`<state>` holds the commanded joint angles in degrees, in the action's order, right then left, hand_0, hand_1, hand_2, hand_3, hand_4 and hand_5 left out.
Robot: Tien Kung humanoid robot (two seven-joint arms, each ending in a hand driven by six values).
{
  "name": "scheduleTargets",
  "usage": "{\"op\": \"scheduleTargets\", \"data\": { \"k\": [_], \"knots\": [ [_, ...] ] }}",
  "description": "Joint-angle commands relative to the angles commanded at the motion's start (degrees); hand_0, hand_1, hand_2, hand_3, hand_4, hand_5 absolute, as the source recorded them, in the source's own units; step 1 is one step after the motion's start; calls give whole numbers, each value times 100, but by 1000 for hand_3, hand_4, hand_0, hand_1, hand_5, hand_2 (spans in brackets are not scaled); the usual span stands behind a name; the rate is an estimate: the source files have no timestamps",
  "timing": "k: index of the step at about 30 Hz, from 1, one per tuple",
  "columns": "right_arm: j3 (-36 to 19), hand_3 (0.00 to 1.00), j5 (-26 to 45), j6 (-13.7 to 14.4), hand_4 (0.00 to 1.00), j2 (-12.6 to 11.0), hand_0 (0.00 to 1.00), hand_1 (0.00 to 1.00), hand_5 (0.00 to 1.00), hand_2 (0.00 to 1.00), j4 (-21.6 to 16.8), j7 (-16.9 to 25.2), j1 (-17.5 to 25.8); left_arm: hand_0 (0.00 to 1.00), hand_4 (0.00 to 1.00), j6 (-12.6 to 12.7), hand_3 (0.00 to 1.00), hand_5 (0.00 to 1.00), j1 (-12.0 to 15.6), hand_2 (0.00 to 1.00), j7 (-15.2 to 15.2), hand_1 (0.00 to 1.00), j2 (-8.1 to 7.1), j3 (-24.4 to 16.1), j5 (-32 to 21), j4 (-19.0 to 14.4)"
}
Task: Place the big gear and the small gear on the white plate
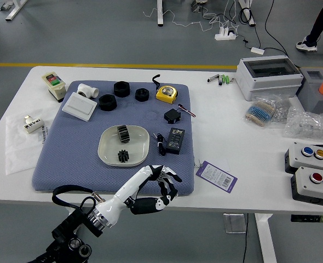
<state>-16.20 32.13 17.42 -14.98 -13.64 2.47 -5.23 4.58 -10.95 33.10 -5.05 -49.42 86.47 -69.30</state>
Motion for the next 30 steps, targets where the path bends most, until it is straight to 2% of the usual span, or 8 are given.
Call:
{"op": "scheduleTargets", "data": {
  "k": [3, 4, 9, 10, 14, 19, 22, 30],
  "knots": [
    [-26, 559, -5, -1, 784, -1, 671, 681, 672, 728, -1, 4, -7, 230, 591, -28, 568, 81, 5, 396, -7, 292, -22, -171, 40, -56],
    [-36, 559, -11, 0, 784, -2, 672, 680, 672, 728, -1, 5, -11, 216, 702, -47, 531, 194, 22, 300, -15, 192, -19, -247, 74, -78],
    [-66, 559, -26, -3, 784, 2, 672, 680, 672, 728, 0, 12, -19, 216, 702, -155, 531, 194, 166, 300, -109, 192, 89, -920, 268, -231],
    [-68, 558, -27, -4, 783, 2, 673, 681, 672, 728, 1, 12, -19, 203, 717, -154, 512, 199, 178, 260, -126, 152, 104, -1064, 271, -245],
    [-50, 558, -18, -5, 783, 5, 673, 681, 672, 728, 1, 9, -20, 203, 717, -196, 512, 199, 220, 260, -453, 152, 162, -1719, 192, -336],
    [-38, 560, -6, 0, 784, 14, 673, 680, 672, 728, 4, 5, -6, 202, 705, -756, 511, 180, 337, 251, -1612, 141, 235, -2733, 189, -569],
    [-37, 558, -2, -1, 784, 19, 671, 681, 672, 728, 5, 2, -2, 201, 686, -831, 515, 155, 381, 252, -2245, 145, 257, -3272, -87, -658],
    [-22, 559, 2, -3, 783, 32, 670, 683, 672, 728, 9, -6, 9, 200, 691, -944, 513, 172, 471, 250, -2972, 143, 303, -4368, -427, -694]
  ]
}}
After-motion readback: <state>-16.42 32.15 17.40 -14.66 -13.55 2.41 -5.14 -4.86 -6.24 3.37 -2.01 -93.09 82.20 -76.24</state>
